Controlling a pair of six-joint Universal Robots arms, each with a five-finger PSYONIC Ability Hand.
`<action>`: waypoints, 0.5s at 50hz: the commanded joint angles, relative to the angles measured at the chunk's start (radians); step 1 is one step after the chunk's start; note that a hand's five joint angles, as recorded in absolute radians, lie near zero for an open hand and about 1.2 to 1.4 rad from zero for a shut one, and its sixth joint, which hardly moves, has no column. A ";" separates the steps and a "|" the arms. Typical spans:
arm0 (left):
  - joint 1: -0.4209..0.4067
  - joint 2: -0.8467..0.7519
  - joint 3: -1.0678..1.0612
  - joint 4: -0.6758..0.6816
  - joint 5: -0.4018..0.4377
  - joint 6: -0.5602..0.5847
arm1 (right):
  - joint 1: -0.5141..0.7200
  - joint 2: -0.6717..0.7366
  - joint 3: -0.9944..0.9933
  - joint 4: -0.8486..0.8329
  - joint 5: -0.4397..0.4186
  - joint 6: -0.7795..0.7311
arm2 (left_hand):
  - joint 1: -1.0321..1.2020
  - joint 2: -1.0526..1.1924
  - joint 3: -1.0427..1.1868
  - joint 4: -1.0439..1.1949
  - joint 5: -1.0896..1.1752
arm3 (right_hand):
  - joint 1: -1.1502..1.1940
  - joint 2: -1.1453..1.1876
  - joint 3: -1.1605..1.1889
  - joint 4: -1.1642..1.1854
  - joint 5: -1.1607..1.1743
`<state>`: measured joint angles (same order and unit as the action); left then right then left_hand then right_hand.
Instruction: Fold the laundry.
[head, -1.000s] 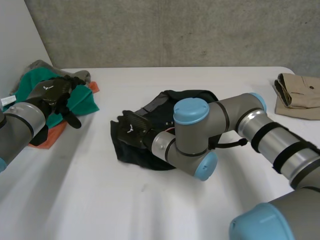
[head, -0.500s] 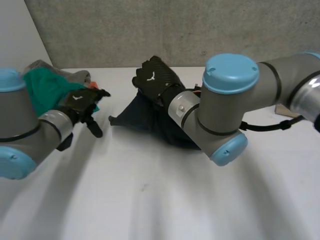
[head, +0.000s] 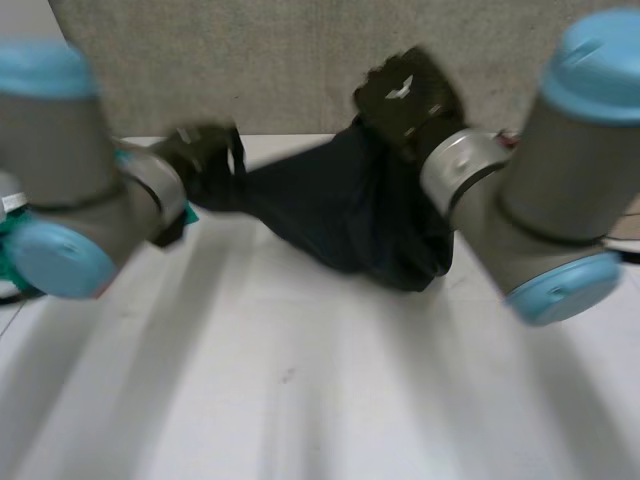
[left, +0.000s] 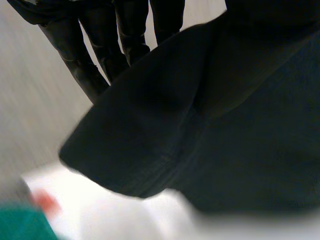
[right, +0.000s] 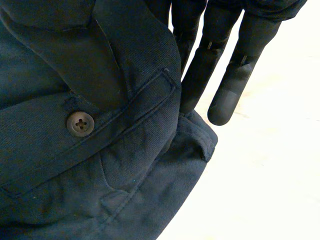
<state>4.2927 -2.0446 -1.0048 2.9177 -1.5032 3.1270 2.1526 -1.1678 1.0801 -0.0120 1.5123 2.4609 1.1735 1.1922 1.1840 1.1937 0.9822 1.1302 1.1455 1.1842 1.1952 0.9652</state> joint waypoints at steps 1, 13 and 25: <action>0.024 0.355 0.018 0.017 0.038 0.008 | -0.097 -0.170 0.009 0.064 -0.001 0.026 | 0.223 0.204 0.212 0.203 0.240 | 0.266 0.251 0.212 0.201 0.256; -0.013 0.117 0.198 -0.040 0.044 0.142 | -0.129 -0.066 -0.011 0.101 -0.069 0.105 | 0.223 0.204 0.212 0.203 0.240 | 0.266 0.251 0.212 0.201 0.256; 0.035 -0.264 0.701 0.213 -0.038 0.255 | -0.105 0.284 -0.319 -0.353 -0.021 0.147 | 0.223 0.204 0.212 0.203 0.240 | 0.266 0.251 0.212 0.201 0.256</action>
<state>4.2942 -2.1798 -0.5563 2.9497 -1.5118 3.3617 2.0318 -1.0344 0.9344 -0.0905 1.4502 2.5865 1.1735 1.1953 1.1866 1.1945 0.9822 1.1302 1.1735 1.1900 1.1965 0.9875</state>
